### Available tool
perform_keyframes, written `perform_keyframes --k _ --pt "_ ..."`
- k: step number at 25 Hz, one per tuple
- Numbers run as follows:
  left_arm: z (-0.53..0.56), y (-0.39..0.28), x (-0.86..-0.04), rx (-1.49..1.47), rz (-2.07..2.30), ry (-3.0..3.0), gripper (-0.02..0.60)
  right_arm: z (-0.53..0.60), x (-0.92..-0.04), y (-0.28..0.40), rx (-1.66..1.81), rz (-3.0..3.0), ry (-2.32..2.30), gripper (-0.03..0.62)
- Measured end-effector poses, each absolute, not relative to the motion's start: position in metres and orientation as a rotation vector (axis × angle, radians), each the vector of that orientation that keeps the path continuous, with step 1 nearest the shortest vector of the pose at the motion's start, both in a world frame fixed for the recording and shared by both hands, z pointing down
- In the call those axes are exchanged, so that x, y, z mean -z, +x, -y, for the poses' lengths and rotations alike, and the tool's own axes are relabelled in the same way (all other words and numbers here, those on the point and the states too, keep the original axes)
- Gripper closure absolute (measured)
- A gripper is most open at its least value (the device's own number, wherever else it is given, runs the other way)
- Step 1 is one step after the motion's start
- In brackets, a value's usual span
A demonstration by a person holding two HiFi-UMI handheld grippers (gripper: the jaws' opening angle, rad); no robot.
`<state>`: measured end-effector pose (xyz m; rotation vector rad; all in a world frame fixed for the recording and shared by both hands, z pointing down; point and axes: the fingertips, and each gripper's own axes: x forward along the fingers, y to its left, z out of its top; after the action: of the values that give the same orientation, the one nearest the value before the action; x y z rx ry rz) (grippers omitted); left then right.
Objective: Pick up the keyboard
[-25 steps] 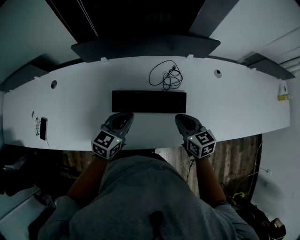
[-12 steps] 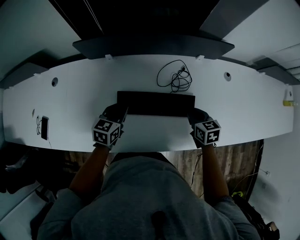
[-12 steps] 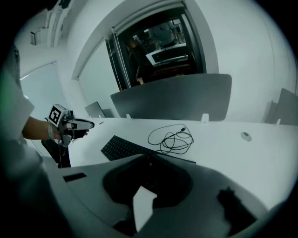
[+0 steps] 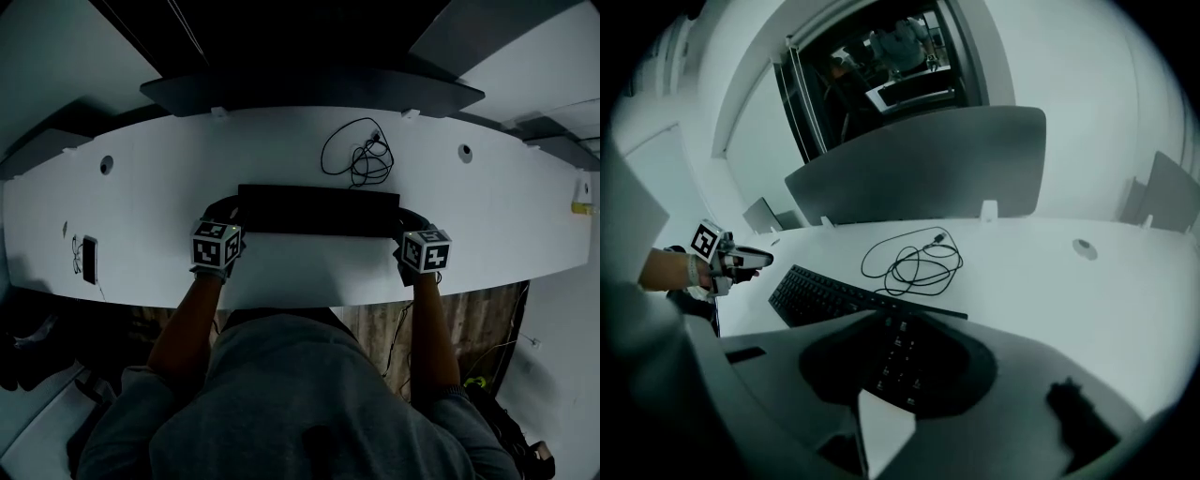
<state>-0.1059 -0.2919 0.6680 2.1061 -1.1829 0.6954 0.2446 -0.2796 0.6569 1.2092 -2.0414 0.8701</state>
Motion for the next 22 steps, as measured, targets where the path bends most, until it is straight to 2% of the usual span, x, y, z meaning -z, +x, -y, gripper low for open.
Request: perform_keyframes --k 7,17,22 --pt "0.304 -0.124 -0.695 -0.741 1.190 2.025 0.453 0.289 -0.678 0.260 -0.956 1.975 1.244 0.465" --pt "0.312 -0.123 -0.716 -0.701 1.115 1.921 0.366 0.298 -0.704 0.272 -1.082 1.916 1.247 0.399" --pt "0.317 -0.116 -0.719 -0.670 1.084 1.899 0.351 0.305 -0.715 0.280 -1.153 1.889 1.265 0.387"
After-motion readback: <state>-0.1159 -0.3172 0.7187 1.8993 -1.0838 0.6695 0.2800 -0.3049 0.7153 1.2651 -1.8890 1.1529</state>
